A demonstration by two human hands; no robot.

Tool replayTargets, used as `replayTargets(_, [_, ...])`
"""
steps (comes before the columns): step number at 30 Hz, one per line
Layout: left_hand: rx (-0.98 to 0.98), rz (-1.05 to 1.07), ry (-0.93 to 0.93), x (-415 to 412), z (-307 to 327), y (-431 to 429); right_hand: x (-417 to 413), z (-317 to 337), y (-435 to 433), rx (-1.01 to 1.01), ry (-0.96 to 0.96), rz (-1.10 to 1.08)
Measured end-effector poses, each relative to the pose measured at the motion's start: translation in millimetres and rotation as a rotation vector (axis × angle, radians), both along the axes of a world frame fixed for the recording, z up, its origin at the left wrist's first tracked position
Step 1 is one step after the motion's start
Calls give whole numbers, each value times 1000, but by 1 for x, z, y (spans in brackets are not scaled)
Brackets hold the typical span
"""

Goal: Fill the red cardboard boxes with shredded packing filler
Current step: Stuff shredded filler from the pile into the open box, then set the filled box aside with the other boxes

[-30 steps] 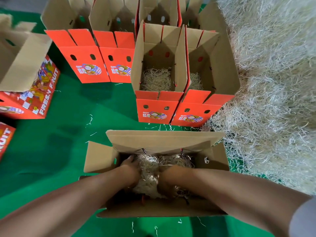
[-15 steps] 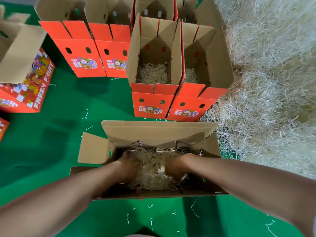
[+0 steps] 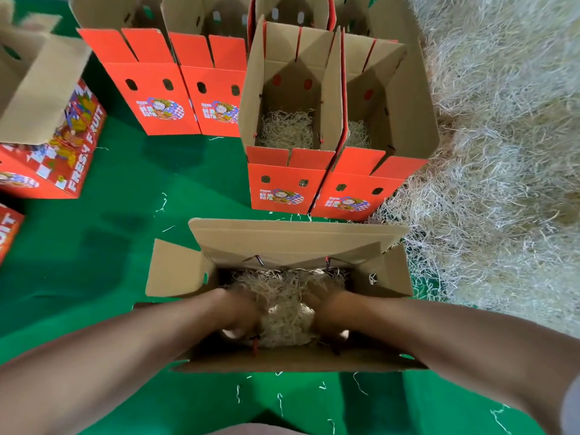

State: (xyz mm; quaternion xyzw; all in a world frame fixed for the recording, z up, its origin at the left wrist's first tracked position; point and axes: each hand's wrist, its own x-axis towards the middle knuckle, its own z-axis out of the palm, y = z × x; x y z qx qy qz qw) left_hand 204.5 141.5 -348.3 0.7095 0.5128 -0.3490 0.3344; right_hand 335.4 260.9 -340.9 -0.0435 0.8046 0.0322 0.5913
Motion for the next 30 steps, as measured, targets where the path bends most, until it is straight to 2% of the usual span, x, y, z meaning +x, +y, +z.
replayTargets(2, [-139, 89, 123, 0, -6, -5, 6, 0, 3, 54, -35, 30])
replayTargets(4, [-189, 105, 165, -2, -7, 0, 5, 3, 8, 17, -133, 19])
replayTargets(6, [-157, 52, 192, -3, -3, 8, 2, 9, 10, -4, -216, 42])
replayTargets(7, [-88, 5, 180, -3, 0, 12, 1, 11, 10, -9, -189, 61])
replayTargets(8, [13, -23, 142, -4, 3, 15, 1, 13, 9, -19, -115, 62])
replayTargets(11, [308, 11, 17, -2, 13, 16, 1, 13, 4, -85, 347, -68])
replayTargets(12, [399, 6, -5, 0, 12, 16, 0, 11, 4, -88, 450, -96])
replayTargets(14, [475, 27, -16, 5, 9, 17, 2, 7, 10, -25, 396, -70])
replayTargets(15, [432, 76, 4, 5, 5, 16, 5, 4, 16, 24, 292, -56])
replayTargets(17, [210, 200, 110, -2, 2, 13, 12, 2, 28, 100, 122, -84])
replayTargets(19, [7, 248, 225, -10, 2, 11, 16, 0, 35, 96, 134, -96])
replayTargets(20, [-28, 239, 242, -11, 1, 12, 16, 3, 35, 57, 179, -104])
replayTargets(22, [7, 213, 214, -9, 6, 17, 12, 11, 30, 6, 316, -125])
replayTargets(24, [184, 241, 166, -7, 14, 25, 8, 20, 24, -21, 448, -76])
replayTargets(25, [271, 241, 132, -6, 18, 27, 9, 23, 21, -35, 433, -30])
replayTargets(26, [290, 228, 108, -7, 20, 26, 12, 23, 19, -46, 326, 4])
replayTargets(27, [223, 212, 96, -10, 18, 22, 16, 23, 18, -50, 163, 12])
replayTargets(28, [61, 214, 127, -11, 15, 15, 19, 22, 19, -51, 28, -37])
replayTargets(29, [-101, 231, 156, -12, 9, 8, 20, 25, 21, -47, -38, -123])
replayTargets(30, [-179, 274, 168, -12, 9, 0, 19, 30, 24, -39, -18, -201])
